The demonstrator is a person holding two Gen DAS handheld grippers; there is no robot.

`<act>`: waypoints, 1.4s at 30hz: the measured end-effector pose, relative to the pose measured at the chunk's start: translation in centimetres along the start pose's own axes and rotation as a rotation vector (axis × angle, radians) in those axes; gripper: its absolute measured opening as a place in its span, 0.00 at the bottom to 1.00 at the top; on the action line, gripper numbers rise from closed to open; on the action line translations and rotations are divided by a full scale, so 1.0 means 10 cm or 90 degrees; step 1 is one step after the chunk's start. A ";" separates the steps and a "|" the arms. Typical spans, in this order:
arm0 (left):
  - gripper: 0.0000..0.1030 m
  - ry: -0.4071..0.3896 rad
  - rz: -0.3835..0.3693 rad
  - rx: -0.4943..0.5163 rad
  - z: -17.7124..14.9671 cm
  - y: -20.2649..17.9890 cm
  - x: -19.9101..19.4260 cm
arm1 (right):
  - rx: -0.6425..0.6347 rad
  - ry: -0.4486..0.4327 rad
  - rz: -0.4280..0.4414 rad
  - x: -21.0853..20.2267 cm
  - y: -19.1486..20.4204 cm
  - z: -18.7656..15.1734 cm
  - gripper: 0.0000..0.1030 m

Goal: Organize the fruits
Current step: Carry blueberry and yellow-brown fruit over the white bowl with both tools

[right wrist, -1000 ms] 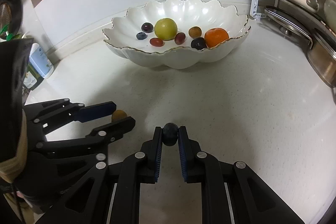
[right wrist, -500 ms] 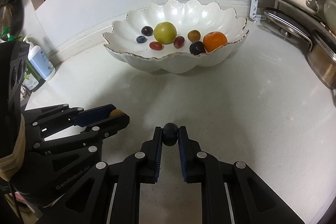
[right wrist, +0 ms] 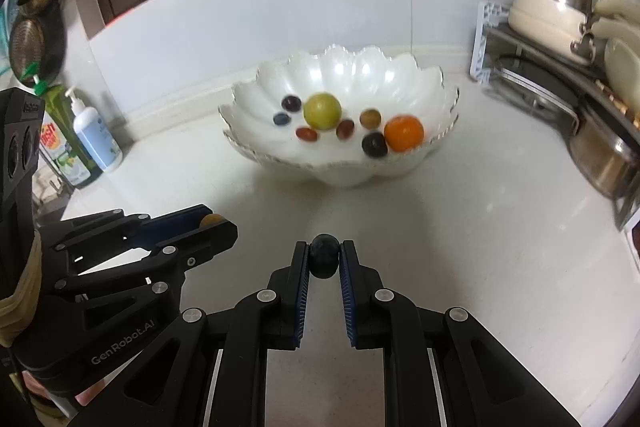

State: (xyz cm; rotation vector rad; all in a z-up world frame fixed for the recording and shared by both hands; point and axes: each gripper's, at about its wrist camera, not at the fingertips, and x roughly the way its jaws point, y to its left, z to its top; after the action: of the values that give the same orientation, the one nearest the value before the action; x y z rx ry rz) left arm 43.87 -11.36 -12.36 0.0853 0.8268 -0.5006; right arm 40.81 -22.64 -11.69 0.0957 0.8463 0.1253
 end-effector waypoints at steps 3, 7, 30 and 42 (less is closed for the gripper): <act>0.22 -0.020 -0.002 -0.001 0.07 -0.02 -0.12 | -0.006 -0.017 0.000 -0.10 0.01 0.06 0.17; 0.22 -0.048 0.010 0.008 0.16 -0.05 -0.26 | -0.010 -0.040 0.001 -0.22 0.02 0.14 0.17; 0.22 -0.131 0.022 0.027 0.82 -0.18 -0.47 | 0.001 -0.127 -0.007 -0.41 -0.14 0.73 0.17; 0.22 -0.143 0.040 0.028 1.32 -0.10 -0.21 | 0.003 -0.146 -0.022 -0.18 -0.28 1.26 0.17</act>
State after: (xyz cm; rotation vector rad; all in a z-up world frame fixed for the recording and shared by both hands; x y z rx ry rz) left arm 51.31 -14.90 -1.75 0.0937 0.5916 -0.4601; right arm 49.34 -26.08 -2.43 0.0969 0.6189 0.0779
